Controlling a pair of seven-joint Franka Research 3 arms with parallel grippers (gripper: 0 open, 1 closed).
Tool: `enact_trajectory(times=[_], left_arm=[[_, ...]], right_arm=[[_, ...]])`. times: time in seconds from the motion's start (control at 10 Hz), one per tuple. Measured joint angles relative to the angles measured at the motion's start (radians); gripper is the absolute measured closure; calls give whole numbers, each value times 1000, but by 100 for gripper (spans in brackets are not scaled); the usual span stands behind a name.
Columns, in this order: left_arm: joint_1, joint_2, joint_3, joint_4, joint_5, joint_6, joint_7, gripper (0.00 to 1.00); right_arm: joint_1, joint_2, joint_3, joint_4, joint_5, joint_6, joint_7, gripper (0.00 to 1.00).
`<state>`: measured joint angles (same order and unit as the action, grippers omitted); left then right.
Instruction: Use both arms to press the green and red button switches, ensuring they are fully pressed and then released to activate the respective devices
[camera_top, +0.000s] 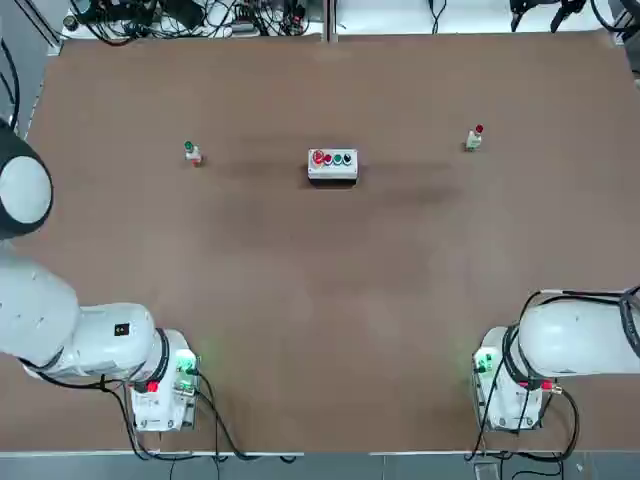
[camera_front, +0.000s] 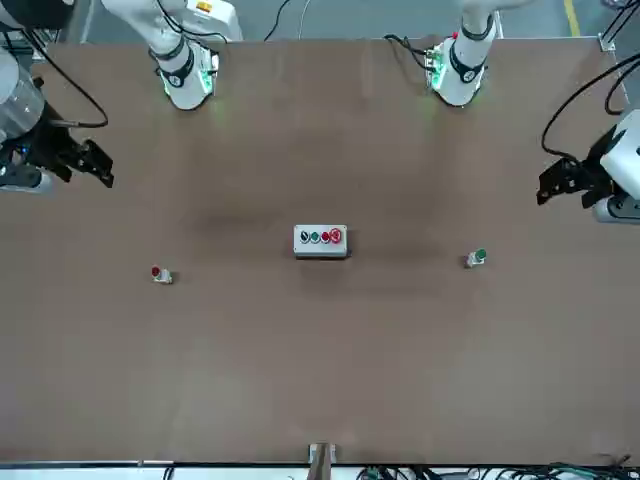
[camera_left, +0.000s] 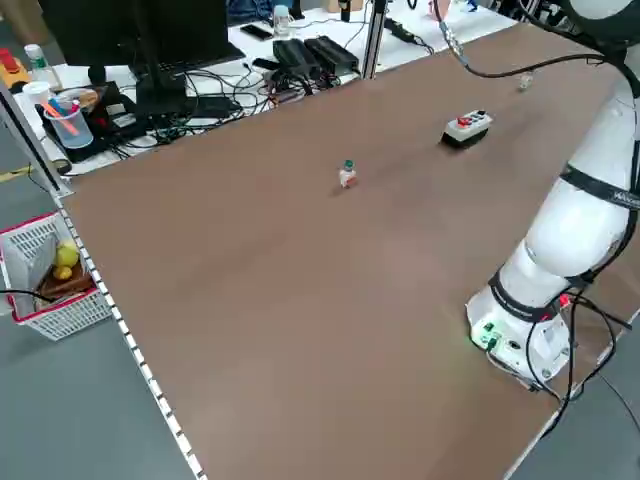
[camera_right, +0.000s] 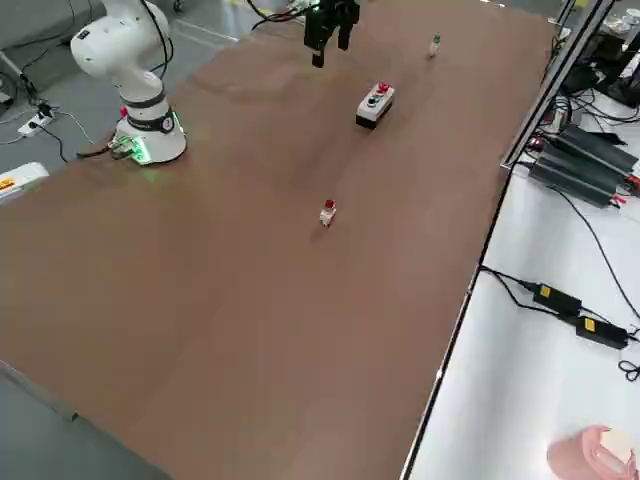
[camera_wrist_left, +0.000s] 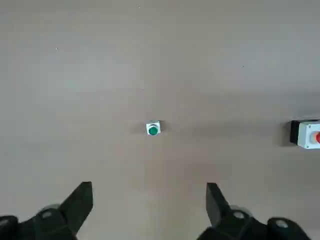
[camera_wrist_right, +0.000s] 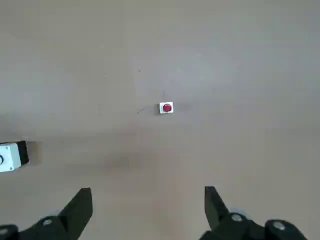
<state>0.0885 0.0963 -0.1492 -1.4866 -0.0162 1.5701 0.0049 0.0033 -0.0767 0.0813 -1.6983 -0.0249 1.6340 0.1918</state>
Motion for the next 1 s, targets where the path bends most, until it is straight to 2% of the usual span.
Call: enact_trajectory(times=[0.5, 0.7, 1.0], left_arm=[[0, 7, 1, 1, 0, 0, -4, 0], [2, 32, 3, -1, 0, 15, -6, 4], [4, 83, 5, -37, 0, 99, -6, 24]], right_arm=[[0, 0, 0, 0, 0, 0, 0, 1], [0, 0, 0, 0, 0, 0, 0, 1], [0, 0, -1, 0, 5, -1, 0, 1]])
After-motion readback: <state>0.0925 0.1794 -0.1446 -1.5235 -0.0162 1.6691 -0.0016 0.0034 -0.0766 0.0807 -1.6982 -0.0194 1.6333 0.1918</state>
